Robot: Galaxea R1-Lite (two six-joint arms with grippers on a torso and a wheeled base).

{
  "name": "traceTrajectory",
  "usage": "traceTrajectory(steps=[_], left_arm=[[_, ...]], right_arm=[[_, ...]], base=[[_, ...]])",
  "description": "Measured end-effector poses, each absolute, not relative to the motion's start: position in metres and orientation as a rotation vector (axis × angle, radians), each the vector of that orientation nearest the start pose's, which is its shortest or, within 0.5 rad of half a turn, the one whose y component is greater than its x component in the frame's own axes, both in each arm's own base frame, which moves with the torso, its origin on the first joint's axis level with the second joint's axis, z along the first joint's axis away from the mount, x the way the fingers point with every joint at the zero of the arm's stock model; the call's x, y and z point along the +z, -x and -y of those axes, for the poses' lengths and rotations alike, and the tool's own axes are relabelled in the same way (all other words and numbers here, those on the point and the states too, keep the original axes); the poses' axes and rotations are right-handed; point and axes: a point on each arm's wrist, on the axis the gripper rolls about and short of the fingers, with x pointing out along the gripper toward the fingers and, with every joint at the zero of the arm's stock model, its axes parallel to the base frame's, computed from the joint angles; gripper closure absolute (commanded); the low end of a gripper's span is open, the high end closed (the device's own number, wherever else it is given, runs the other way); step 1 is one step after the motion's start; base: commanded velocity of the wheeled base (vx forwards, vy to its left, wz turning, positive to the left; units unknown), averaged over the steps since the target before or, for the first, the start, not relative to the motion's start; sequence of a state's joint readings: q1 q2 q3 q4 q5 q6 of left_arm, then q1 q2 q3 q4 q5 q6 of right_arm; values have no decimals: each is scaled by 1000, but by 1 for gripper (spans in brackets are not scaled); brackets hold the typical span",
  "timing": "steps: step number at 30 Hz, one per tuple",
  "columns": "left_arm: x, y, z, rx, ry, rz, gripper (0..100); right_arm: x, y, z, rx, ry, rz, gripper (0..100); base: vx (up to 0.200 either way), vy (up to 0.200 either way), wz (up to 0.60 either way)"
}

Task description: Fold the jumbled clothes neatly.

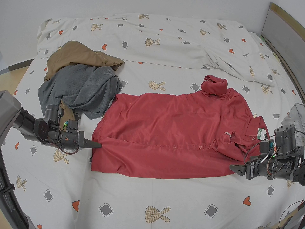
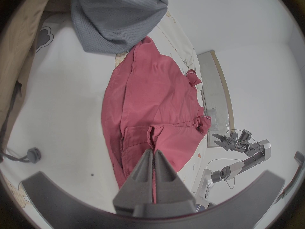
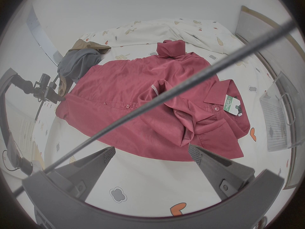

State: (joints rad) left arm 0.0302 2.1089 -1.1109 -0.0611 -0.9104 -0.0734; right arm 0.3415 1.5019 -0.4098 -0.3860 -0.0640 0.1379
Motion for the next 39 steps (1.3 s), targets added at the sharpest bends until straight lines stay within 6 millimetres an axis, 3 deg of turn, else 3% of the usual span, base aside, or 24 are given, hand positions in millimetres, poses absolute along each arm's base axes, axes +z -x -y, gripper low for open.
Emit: traceTrajectory(steps=[4, 5, 15, 23, 29, 39], left_arm=[[72, -368, 6, -776, 508, -905, 100], [71, -368, 6, -775, 510, -908, 0], [69, -367, -2, -686, 487, -921, 0], [99, -357, -16, -646, 472, -848, 0], [143, -330, -7, -674, 474, -791, 0], [236, -257, 15, -881, 525, -631, 0]], right_arm=[[113, -193, -67, 217, 11, -709, 0], [112, -193, -67, 217, 11, -710, 0], [112, -194, -66, 211, 11, -711, 0], [112, -199, -61, 155, 8, -705, 0], [112, -216, -59, 24, -12, -626, 0], [103, -251, -56, -136, -55, -469, 0]], base=[[0, 0, 0], [0, 0, 0], [0, 0, 0], [0, 0, 0], [0, 0, 0], [0, 0, 0]])
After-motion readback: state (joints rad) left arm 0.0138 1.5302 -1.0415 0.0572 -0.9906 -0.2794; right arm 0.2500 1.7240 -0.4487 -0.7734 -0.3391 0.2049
